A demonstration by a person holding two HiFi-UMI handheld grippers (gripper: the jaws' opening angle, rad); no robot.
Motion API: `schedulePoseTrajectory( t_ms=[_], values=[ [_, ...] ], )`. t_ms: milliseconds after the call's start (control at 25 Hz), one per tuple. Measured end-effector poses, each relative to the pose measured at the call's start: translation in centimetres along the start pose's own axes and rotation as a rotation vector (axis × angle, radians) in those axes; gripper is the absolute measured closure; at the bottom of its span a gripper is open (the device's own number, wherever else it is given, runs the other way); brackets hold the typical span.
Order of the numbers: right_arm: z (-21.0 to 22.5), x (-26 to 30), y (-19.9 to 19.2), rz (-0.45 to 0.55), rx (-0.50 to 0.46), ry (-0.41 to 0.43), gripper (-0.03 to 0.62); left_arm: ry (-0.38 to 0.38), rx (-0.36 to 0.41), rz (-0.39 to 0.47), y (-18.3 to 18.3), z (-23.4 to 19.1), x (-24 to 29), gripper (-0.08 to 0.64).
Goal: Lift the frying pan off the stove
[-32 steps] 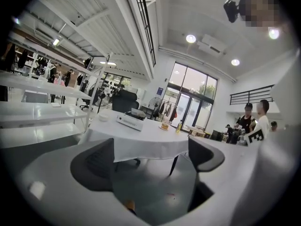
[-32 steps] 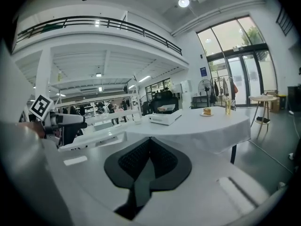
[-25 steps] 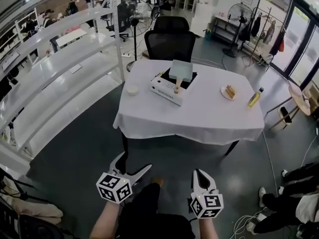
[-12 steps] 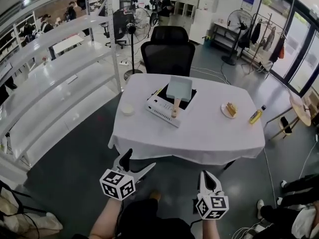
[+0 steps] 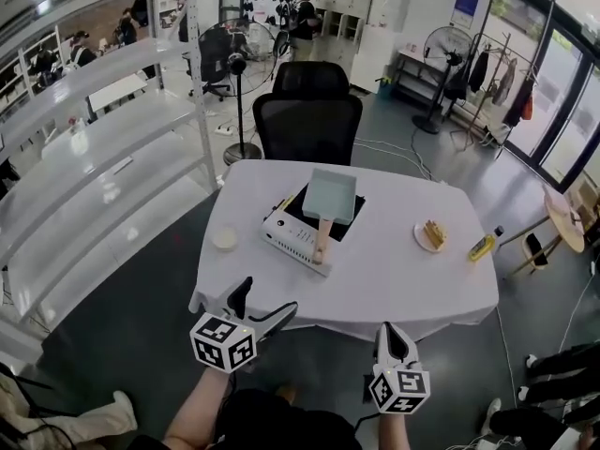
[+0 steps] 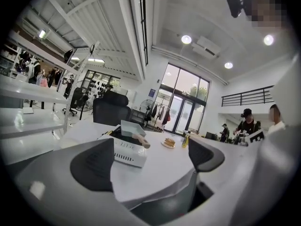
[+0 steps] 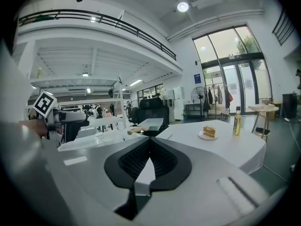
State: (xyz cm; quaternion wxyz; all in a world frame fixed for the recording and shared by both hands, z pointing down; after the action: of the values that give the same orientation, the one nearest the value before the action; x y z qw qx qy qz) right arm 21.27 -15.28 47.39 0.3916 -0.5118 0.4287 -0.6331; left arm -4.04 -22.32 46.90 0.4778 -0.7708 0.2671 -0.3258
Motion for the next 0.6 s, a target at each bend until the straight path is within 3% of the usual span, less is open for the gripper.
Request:
schedulePoseTrajectory(
  t_ms=[200, 600],
  values=[
    [0.2, 2.6, -0.5, -0.025, 0.007, -0.01, 0.587, -0.02, -0.007, -0.025, -0.3, -1.2, 2.2, 0.034],
    [-0.6, 3.2, -2.7, -0.103, 0.017, 0.012, 0.588, 0.01, -0.083, -0.096, -4.1, -2.4, 1.1, 0.034]
  ],
)
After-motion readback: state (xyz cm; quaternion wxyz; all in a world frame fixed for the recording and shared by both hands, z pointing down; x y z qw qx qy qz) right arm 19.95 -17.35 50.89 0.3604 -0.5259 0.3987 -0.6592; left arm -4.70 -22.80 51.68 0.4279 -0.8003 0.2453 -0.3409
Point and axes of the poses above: the fingertips, and each gripper's own axes: x forward along the fingers, z to its right, y out of its top, the point moved 1 cm from there along -x, backward along the fingers, and after that the axes turned 5 degrees about -z, right-handed, at the moved point
